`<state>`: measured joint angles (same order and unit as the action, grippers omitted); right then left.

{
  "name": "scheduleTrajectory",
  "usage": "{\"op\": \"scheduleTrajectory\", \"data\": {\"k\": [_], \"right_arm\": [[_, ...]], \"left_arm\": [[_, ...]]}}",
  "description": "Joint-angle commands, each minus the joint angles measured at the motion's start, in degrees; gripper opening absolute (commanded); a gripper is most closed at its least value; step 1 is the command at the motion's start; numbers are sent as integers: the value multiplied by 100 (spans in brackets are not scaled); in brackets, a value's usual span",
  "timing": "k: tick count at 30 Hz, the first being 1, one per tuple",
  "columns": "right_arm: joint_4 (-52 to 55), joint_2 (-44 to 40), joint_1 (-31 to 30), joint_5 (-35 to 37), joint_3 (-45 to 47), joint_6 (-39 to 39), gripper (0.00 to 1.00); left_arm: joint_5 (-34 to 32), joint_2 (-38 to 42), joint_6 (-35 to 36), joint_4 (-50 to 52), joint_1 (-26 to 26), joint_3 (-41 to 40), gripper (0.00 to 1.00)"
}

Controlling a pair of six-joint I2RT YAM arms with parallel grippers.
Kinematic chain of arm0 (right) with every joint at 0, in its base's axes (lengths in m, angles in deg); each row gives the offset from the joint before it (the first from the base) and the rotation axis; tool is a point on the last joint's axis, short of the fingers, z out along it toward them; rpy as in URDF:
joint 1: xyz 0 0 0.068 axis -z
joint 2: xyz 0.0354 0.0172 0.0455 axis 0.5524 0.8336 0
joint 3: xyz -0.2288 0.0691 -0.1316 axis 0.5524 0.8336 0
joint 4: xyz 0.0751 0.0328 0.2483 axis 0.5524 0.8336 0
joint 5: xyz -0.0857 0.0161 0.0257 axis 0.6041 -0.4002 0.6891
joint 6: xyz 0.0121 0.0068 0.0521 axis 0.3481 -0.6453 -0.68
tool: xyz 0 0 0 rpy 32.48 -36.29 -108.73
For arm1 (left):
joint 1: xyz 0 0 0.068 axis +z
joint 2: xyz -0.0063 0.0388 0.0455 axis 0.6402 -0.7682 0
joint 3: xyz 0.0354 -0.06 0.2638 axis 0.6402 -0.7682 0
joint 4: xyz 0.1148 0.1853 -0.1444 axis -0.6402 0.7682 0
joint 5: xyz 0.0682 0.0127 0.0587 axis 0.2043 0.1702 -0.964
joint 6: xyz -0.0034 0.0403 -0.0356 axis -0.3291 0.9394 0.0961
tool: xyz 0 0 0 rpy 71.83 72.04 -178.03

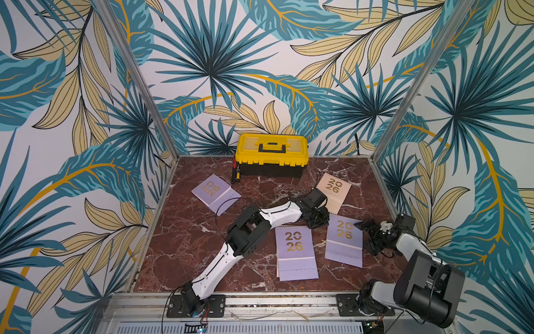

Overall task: Stack the calendars
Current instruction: Pick up the calendar at the center of the board.

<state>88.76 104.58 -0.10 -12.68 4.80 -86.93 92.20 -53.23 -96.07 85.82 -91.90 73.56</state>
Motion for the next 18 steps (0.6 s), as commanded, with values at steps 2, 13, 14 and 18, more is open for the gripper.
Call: {"op": "scheduleTrajectory", "data": {"k": [2,13,14,18], "right_arm": [[420,204,24,327,307,126,95],[314,373,32,105,299,177,95],[290,373,29,68,307,174,95],[59,414,30,-279,366,140,95]], "left_arm": [[-105,-181,126,323,-20,334,0],[-8,-605,278,806,-20,944,0],[14,-642,289,840,-20,983,0],[92,-743,287,912,-20,1026,0]]}}
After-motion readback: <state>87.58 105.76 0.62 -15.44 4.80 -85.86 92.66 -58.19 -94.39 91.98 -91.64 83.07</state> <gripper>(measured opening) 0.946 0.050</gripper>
